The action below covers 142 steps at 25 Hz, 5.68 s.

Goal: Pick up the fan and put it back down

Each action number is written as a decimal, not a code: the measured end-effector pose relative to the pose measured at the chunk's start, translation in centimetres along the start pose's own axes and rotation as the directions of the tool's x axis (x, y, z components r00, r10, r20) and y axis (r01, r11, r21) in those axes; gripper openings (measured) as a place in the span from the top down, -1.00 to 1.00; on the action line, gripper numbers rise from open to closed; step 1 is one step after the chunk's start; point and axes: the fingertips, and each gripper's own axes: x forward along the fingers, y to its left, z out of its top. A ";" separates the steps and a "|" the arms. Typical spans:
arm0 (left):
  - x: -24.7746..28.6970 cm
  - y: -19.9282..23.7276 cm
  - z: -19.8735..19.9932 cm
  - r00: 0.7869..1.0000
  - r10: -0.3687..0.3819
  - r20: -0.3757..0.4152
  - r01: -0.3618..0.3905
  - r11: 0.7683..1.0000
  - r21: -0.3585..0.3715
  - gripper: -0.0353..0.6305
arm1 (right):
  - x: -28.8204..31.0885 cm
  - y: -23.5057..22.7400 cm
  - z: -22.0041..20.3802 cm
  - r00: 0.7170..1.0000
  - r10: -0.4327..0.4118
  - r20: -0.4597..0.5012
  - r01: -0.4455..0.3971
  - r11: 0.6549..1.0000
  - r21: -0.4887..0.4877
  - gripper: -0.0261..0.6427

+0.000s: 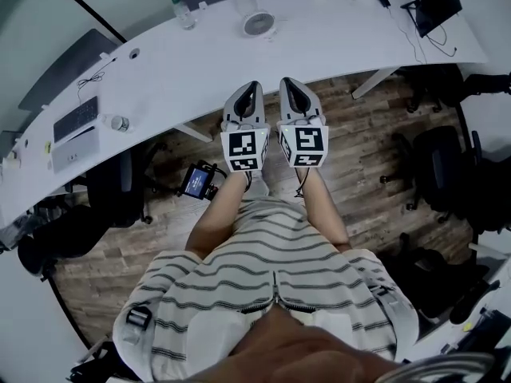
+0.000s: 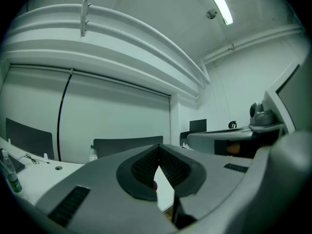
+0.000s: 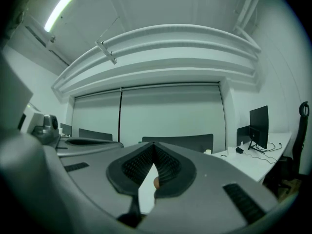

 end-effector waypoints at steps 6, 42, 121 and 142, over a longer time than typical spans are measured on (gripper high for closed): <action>4.0 3.2 -0.6 0.999 -0.030 -0.022 0.030 0.999 -0.021 0.87 | 5.2 -0.1 0.2 1.000 -0.011 -0.015 0.011 1.000 -0.006 0.89; 19.1 8.7 -0.8 0.999 0.002 -0.047 -0.002 1.000 -0.010 0.87 | 19.5 -7.3 -0.3 1.000 0.003 -0.023 -0.003 1.000 0.028 0.89; 30.9 16.0 -2.0 0.988 0.120 -0.099 -0.119 0.993 0.025 0.87 | 37.4 -13.1 -16.4 0.533 0.596 -0.601 -0.835 0.485 -0.259 0.41; 31.3 18.2 -2.7 0.976 0.172 -0.133 -0.165 0.984 0.063 0.87 | 39.6 -13.3 -23.0 0.180 0.512 -0.840 -0.980 0.170 -0.107 0.28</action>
